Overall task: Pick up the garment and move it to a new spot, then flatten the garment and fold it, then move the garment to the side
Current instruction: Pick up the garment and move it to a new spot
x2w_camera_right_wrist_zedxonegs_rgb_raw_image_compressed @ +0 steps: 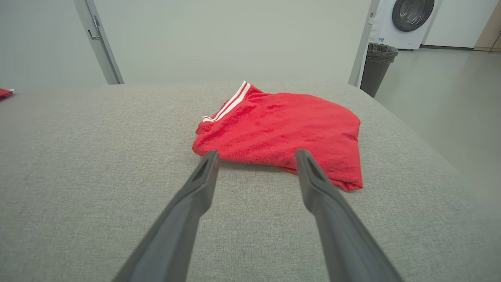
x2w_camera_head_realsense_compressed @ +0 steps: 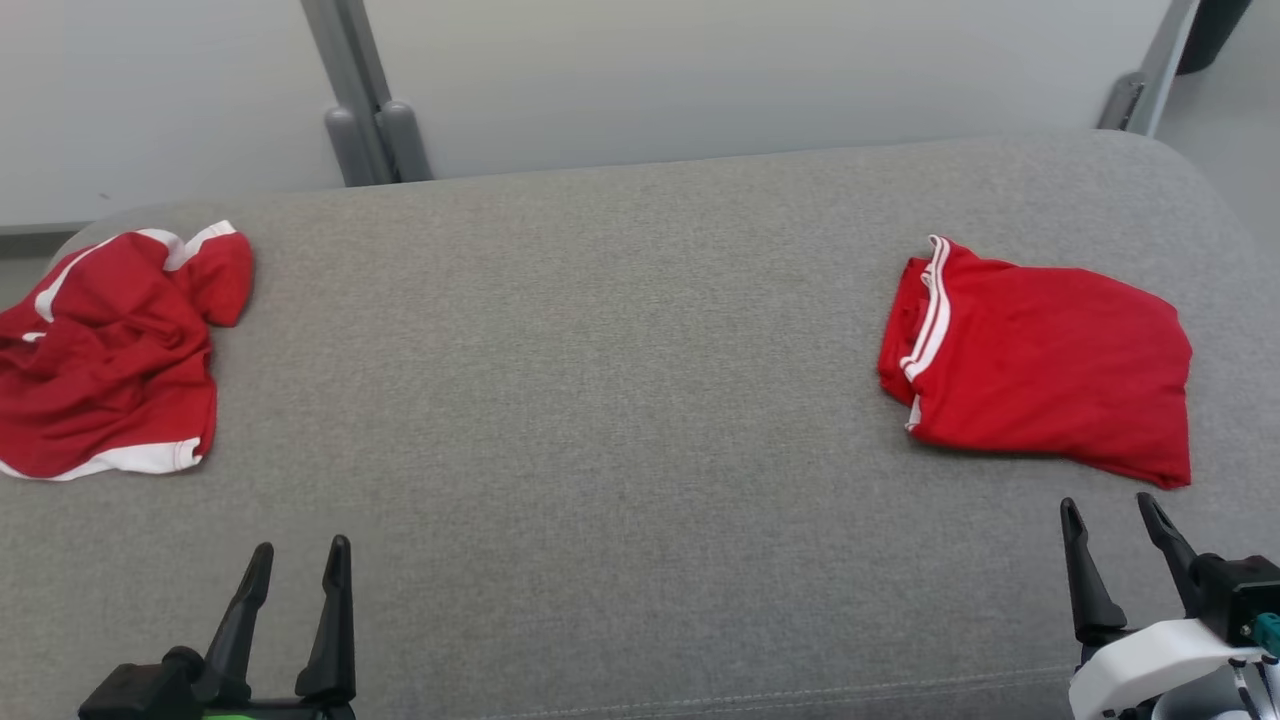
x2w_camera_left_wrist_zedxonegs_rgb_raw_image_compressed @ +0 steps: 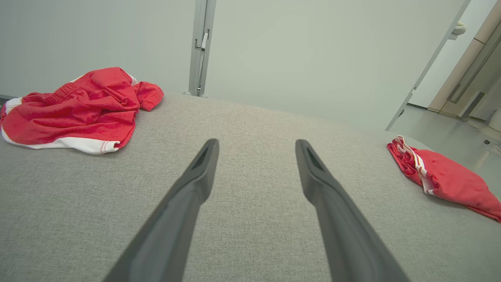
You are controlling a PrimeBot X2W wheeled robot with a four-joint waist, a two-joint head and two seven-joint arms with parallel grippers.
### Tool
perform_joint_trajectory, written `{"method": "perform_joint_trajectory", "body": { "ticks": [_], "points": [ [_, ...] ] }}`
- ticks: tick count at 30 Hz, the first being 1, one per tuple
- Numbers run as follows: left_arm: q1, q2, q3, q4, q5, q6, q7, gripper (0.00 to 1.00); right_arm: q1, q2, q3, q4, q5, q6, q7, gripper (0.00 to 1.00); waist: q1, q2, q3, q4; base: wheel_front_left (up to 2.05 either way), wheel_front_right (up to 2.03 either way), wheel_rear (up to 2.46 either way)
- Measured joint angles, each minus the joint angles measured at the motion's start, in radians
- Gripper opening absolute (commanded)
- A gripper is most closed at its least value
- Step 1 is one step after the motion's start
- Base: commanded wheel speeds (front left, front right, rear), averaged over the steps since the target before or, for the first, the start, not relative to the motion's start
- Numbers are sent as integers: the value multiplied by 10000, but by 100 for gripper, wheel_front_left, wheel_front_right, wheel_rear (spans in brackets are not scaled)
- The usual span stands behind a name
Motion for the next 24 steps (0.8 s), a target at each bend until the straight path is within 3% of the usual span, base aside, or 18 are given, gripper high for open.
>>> {"method": "perform_joint_trajectory", "body": {
  "ticks": [5,12,24],
  "points": [
    [96,-63,399,-69,15,4,0,100,12,-44,397,-94,-257,21,0,100,0,0,-11,549,0,0,0],
    [633,-215,840,-297,17,27,0,100,-85,-73,989,-117,-435,372,-2,100,0,0,-68,1590,0,0,0],
    [666,-240,564,-198,77,23,0,100,-43,-59,648,-105,-422,265,-2,100,0,0,-182,3242,0,0,0]
  ]
}}
